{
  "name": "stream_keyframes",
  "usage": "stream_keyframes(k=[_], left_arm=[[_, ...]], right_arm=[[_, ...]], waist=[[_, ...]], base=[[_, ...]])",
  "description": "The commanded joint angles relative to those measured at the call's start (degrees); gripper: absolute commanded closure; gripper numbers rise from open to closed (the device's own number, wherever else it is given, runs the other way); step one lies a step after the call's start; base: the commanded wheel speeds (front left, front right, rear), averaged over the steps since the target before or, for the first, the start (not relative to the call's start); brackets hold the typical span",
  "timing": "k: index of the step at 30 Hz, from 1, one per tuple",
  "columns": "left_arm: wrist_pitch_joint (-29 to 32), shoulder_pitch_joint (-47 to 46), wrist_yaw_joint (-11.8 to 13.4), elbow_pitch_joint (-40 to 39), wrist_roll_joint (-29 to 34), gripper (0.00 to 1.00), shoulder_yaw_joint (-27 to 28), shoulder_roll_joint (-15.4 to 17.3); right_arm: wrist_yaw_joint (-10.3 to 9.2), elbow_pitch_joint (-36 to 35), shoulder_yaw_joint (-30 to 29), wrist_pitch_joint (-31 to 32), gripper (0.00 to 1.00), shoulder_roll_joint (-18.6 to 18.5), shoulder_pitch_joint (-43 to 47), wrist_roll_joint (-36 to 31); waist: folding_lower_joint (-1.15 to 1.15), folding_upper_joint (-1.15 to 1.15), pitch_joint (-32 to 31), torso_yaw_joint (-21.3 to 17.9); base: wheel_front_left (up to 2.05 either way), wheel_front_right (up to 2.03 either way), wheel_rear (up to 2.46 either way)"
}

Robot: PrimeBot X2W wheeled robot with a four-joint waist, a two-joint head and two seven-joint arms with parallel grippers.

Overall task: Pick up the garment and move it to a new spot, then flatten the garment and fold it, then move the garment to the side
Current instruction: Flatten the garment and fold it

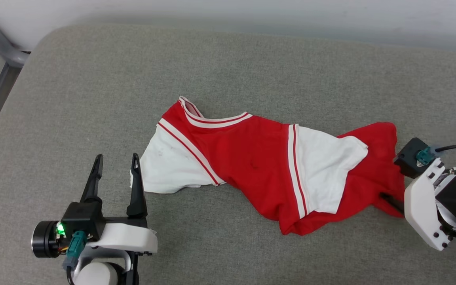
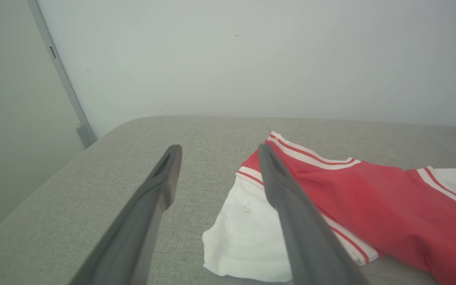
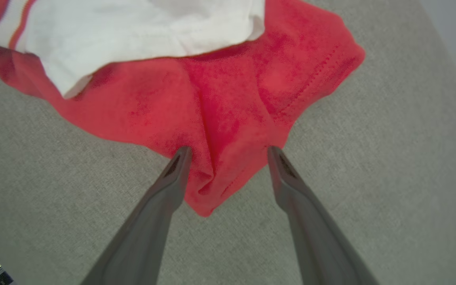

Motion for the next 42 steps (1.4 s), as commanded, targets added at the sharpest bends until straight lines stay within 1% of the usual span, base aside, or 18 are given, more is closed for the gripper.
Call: stream_keyframes(k=[1, 4, 8, 12, 14, 15, 16, 21, 24, 29, 33, 36, 39, 42], left_arm=[[-0.1, -0.9, -0.5, -0.2, 0.6, 0.00, 0.5, -0.5], [-0.1, -1.8, -2.0, 0.0, 2.2, 0.00, 1.4, -2.2], [-0.1, -2.4, -3.7, 0.5, 3.7, 0.00, 2.6, -4.0], [-0.1, -2.1, -5.0, 1.1, 5.1, 0.00, 3.9, -5.3], [-0.1, -1.4, -5.4, 1.4, 5.5, 0.00, 4.6, -5.8], [-0.1, -1.0, -5.7, 1.5, 5.8, 0.00, 4.9, -6.1], [-0.1, -0.6, -5.9, 1.7, 6.0, 0.00, 5.3, -6.2], [-0.1, 0.1, -7.0, 2.5, 7.0, 0.00, 6.5, -6.8], [-0.1, 0.7, -7.3, 2.7, 7.4, 0.00, 6.9, -7.0], [-0.1, 2.5, -7.9, 3.3, 7.9, 0.00, 7.8, -7.5], [-0.1, 4.3, -8.3, 3.4, 8.2, 0.00, 8.6, -7.9], [-0.1, 5.2, -8.4, 3.3, 8.5, 0.00, 9.0, -8.1], [-0.1, 5.8, -8.8, 3.3, 8.7, 0.00, 9.3, -8.1], [-0.1, 5.8, -9.1, 3.3, 9.0, 0.00, 9.5, -8.2]], right_arm=[[-0.08, 0.4, 0.8, 0.3, 0.00, 0.0, -1.6, 0.0], [-0.07, 3.0, 3.7, 0.2, 0.00, 1.2, -2.4, 0.4], [-0.06, 9.4, 7.9, -0.7, 0.00, 2.9, -2.4, 0.8], [-0.11, 14.9, 10.6, -3.9, 0.00, 4.2, -2.0, 1.7], [-0.11, 15.9, 11.1, -6.6, 0.00, 4.5, -3.1, 1.5], [-0.11, 16.1, 11.2, -8.1, 0.57, 4.7, -3.7, 1.3], [-0.11, 16.1, 11.2, -9.6, 1.00, 4.7, -4.3, 1.4], [-0.08, 15.5, 9.1, -15.7, 1.00, 3.6, -6.1, 2.7], [-0.08, 14.5, 7.6, -17.6, 1.00, 3.2, -4.9, 3.6], [-0.08, 10.5, 2.5, -19.5, 1.00, 0.5, 2.2, 5.9], [-0.08, 8.1, -3.7, -19.7, 1.00, -0.8, 11.4, 6.7], [-0.08, 7.1, -9.5, -19.8, 1.00, 0.0, 19.2, 6.7], [-0.08, 6.8, -15.0, -19.6, 1.00, 1.7, 27.0, 5.4], [-0.08, 7.4, -20.3, -18.9, 1.00, 5.1, 34.0, 5.0]], waist=[[0.00, -0.01, 1.4, 0.9], [0.00, -0.01, 2.9, 1.7], [0.00, -0.01, 4.0, 2.4], [0.00, -0.01, 3.9, 2.4], [0.00, -0.01, 3.5, 1.8], [0.00, -0.01, 3.2, 1.4], [0.00, -0.01, 2.8, 1.0], [0.00, -0.01, 0.3, -1.0], [0.00, -0.01, -1.0, -1.6], [0.00, -0.01, -4.1, -3.0], [0.00, -0.01, -5.7, -4.1], [0.00, -0.01, -6.3, -4.7], [0.00, -0.01, -6.6, -5.1], [0.00, -0.01, -6.7, -5.2]], base=[[0.00, 0.00, 0.00], [0.00, 0.00, 0.00], [0.00, 0.00, 0.00], [0.00, 0.00, 0.00], [0.00, 0.00, 0.00], [0.00, 0.00, 0.00], [0.00, 0.00, 0.00], [0.00, 0.00, 0.00], [0.00, 0.00, 0.00], [0.00, 0.00, 0.00], [0.00, 0.00, 0.00], [0.00, 0.00, 0.00], [0.00, 0.00, 0.00], [0.00, 0.00, 0.00]])
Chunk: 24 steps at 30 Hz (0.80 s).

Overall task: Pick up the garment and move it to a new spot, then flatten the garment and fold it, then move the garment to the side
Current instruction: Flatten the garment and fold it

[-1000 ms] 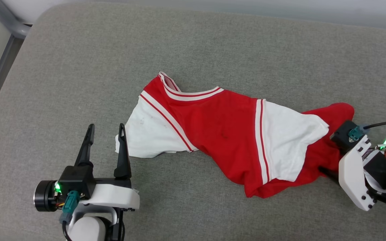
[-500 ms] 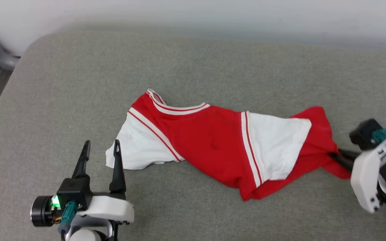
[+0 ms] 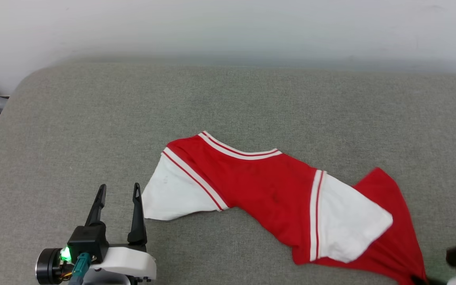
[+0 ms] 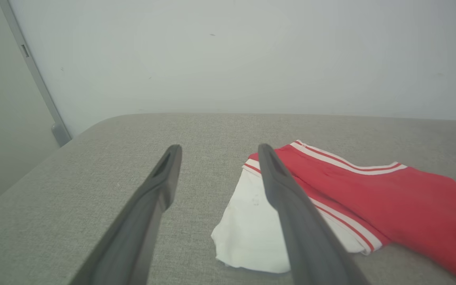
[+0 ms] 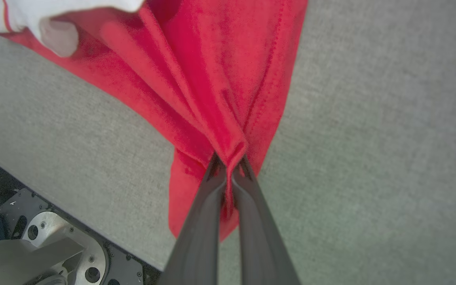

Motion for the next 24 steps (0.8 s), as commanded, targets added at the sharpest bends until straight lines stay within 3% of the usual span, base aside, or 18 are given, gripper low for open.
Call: stream_keyframes(k=[1, 7, 8, 9, 16, 24], left_arm=[[-0.1, 0.3, -0.3, 0.0, 0.4, 0.00, 0.1, -0.1], [-0.1, 0.1, -0.8, 0.4, 0.9, 0.00, 0.4, -0.2], [-0.1, 0.4, -0.8, 0.5, 0.9, 0.00, 0.5, -0.2], [-0.1, 0.7, -0.9, 0.6, 1.0, 0.00, 0.6, -0.3], [-0.1, 1.5, -1.2, 0.7, 1.8, 0.00, 1.0, -0.4], [-0.1, 0.7, -1.5, 0.1, 2.3, 0.00, 1.1, -0.4]], right_arm=[[-0.08, 0.6, -1.9, 0.6, 1.00, 1.4, 3.2, -0.9], [-0.05, 1.5, -7.2, 1.3, 1.00, 7.0, 10.8, -3.6], [-0.05, 1.1, -8.1, 0.9, 0.56, 7.8, 11.1, -4.0], [-0.05, 0.5, -9.2, 0.4, 0.00, 8.3, 11.1, -4.5], [-0.06, -7.5, -17.2, -2.1, 0.00, 10.2, 11.0, -6.9], [-0.06, -19.8, -24.3, -0.5, 0.00, 9.4, 6.0, -8.7]], waist=[[0.00, -0.01, 0.0, 0.0], [0.00, -0.01, -0.2, -0.1], [0.00, -0.01, -0.4, -0.2], [0.00, -0.01, -0.6, -0.4], [0.00, -0.01, -1.9, -0.9], [0.00, -0.01, -0.5, -0.2]], base=[[0.00, 0.00, 0.00], [0.00, 0.00, 0.00], [0.00, 0.00, 0.00], [0.00, 0.00, 0.00], [0.00, 0.00, 0.00], [0.00, 0.00, 0.00]])
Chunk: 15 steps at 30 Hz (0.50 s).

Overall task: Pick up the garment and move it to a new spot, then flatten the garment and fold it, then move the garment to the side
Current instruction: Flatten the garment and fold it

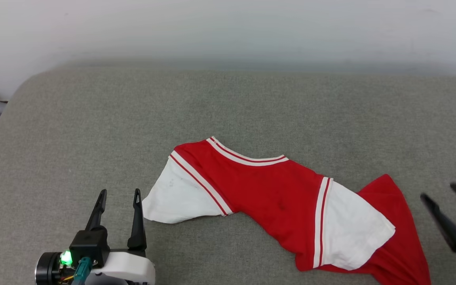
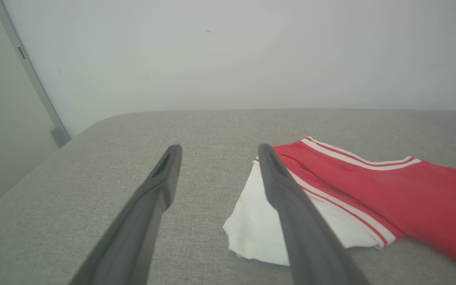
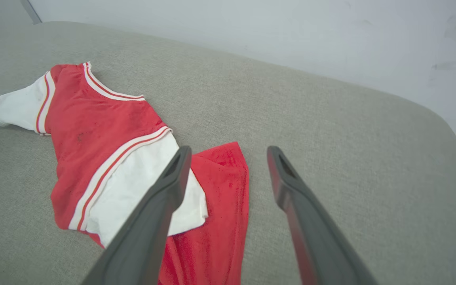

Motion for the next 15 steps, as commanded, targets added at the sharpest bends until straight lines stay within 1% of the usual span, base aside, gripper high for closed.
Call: stream_keyframes(k=[1, 4, 6, 9, 15], left_arm=[[-0.1, -0.9, -0.1, -0.3, 0.3, 0.00, 0.1, 0.0], [-0.1, -1.9, -0.4, -0.3, 0.4, 0.00, -0.1, -0.1], [-0.1, -2.6, -0.5, -0.3, 0.4, 0.00, -0.3, -0.1], [-0.1, -3.9, -0.7, -0.3, 0.5, 0.00, -0.8, -0.2], [-0.1, -5.7, -0.8, -0.1, 0.4, 0.00, -1.5, -0.3]], right_arm=[[-0.04, -2.1, -0.3, 1.1, 0.00, -0.7, -3.1, -0.7], [-0.04, -4.2, 1.3, 3.3, 0.00, -2.4, -8.7, -1.6], [-0.04, -4.7, 3.4, 5.2, 0.00, -3.4, -13.0, -1.0], [-0.04, -4.3, 8.1, 8.9, 0.00, -5.6, -19.4, -0.1], [-0.04, 0.1, 20.0, 18.3, 0.00, -9.3, -31.1, 3.9]], waist=[[0.00, 0.00, 1.0, 0.4], [0.00, 0.00, 2.4, 0.9], [0.00, 0.00, 3.3, 1.3], [0.00, 0.00, 4.7, 2.2], [0.00, 0.00, 6.9, 3.8]], base=[[0.00, 0.00, 0.00], [0.00, 0.00, 0.00], [0.00, 0.00, 0.00], [0.00, 0.00, 0.00], [0.00, 0.00, 0.00]])
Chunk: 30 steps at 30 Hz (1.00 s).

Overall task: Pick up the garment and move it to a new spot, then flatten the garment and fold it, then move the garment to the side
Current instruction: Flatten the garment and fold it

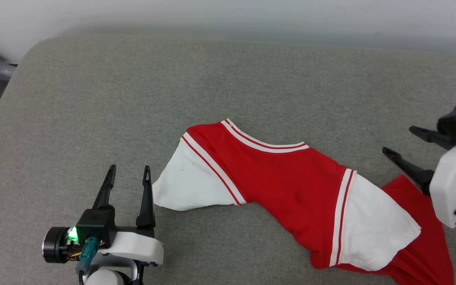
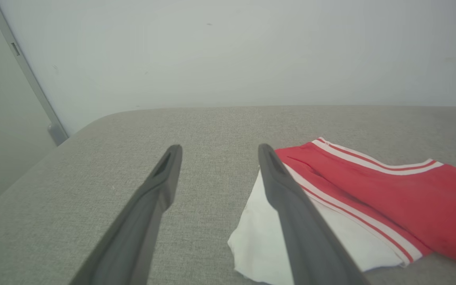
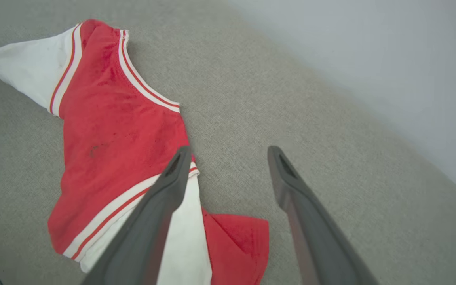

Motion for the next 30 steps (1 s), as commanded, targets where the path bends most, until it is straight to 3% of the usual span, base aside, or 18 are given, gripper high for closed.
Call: stream_keyframes(k=[1, 9, 10, 20, 21, 22, 23, 30], left_arm=[[-0.1, -1.0, 0.0, -0.1, 0.1, 0.00, -0.1, -0.1], [-0.1, -3.4, 0.2, -0.2, -0.5, 0.00, -1.6, -0.2], [-0.1, -4.1, 0.3, 0.0, -0.9, 0.00, -2.2, -0.3], [-0.1, -5.8, 1.3, 0.5, -2.0, 0.00, -3.6, -0.3], [-0.1, -5.7, 1.5, 0.6, -2.1, 0.00, -3.6, -0.3], [-0.1, -5.5, 1.5, 0.7, -2.1, 0.00, -3.6, -0.3], [-0.1, -5.2, 1.7, 0.8, -2.1, 0.00, -3.4, -0.3], [-0.1, -3.8, 1.4, 1.3, -1.7, 0.00, -3.1, -0.3]], right_arm=[[-0.06, 0.9, 1.7, 1.5, 0.00, -0.6, -1.9, 0.9], [-0.05, 8.9, 14.0, 11.5, 0.00, -0.2, -12.1, 5.8], [-0.05, 12.3, 17.9, 12.7, 0.00, 0.5, -14.9, 5.9], [-0.05, 24.6, 29.5, 10.2, 0.00, 3.0, -15.0, 8.3], [-0.05, 25.0, 30.2, 9.0, 0.33, 3.0, -15.2, 8.4], [-0.05, 25.2, 30.8, 7.7, 0.87, 2.9, -15.5, 8.5], [-0.05, 25.2, 31.4, 6.6, 1.00, 2.6, -15.8, 8.7], [-0.07, 21.1, 30.6, -4.7, 1.00, -0.2, -17.6, 8.7]], waist=[[0.00, 0.00, 0.9, 0.7], [0.00, 0.00, 4.5, 3.1], [0.00, 0.00, 5.9, 3.9], [0.00, 0.00, 8.2, 5.6], [0.00, 0.00, 8.1, 5.6], [0.00, 0.00, 7.9, 5.5], [0.00, 0.00, 7.6, 5.2], [0.00, 0.00, 4.6, 2.9]], base=[[0.00, 0.00, 0.00], [0.00, 0.00, 0.00], [0.00, 0.00, 0.00], [0.00, 0.00, 0.00], [0.00, 0.00, 0.00], [0.00, 0.00, 0.00], [0.00, 0.00, 0.00], [0.00, 0.00, 0.00]])
